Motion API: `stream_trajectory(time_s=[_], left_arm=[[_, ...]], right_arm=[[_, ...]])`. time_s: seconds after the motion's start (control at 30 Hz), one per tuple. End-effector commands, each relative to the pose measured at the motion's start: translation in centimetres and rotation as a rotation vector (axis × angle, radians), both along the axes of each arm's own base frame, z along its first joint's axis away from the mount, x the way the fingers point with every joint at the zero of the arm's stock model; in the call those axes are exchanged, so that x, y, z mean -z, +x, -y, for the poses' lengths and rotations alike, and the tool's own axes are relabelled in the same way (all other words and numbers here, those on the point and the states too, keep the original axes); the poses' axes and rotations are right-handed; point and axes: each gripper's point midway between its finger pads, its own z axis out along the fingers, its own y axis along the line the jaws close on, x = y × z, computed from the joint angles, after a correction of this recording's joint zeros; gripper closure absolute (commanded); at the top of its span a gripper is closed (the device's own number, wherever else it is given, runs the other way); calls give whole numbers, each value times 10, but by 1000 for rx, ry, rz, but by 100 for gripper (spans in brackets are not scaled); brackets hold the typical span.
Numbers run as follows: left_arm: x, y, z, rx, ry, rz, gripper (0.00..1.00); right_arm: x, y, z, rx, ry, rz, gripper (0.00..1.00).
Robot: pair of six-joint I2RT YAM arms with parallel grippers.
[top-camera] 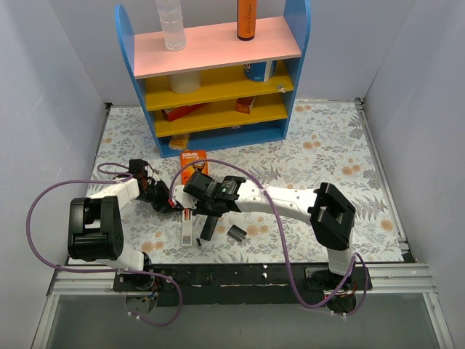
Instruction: Unload the batteries from the remote control
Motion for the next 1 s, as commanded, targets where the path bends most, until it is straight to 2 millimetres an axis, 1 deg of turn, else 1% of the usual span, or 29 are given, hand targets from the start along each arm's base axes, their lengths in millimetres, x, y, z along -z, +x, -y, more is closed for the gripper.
stream_trajectory(time_s=[0.0,0.1,0.17,0.33,0.5,0.73,0.77,0.97], left_arm=[[-1,0,2,11,-11,18,90],[-1,-1,2,11,-11,18,90],[-2,-1,2,12,-11,22,90],[-3,-1,1,11,-12,24,90],[-3,-1,2,11,-15,22,90],[-3,-2,3,11,-20,20,90],[-3,-2,3,13,-20,22,90],[-3,-2,3,10,-20,21,90]], right_arm=[[-30,6,-14,10,67,42,99],[-36,6,-14,4,77,44,99],[-35,5,-14,-1,76,38,99],[-24,-1,-6,-2,33,11,99],[-18,-5,1,6,5,-7,99],[-12,-9,-1,-4,-2,-26,99],[-9,-8,0,-1,-11,-30,99],[-2,-9,-2,-6,-27,-46,99]])
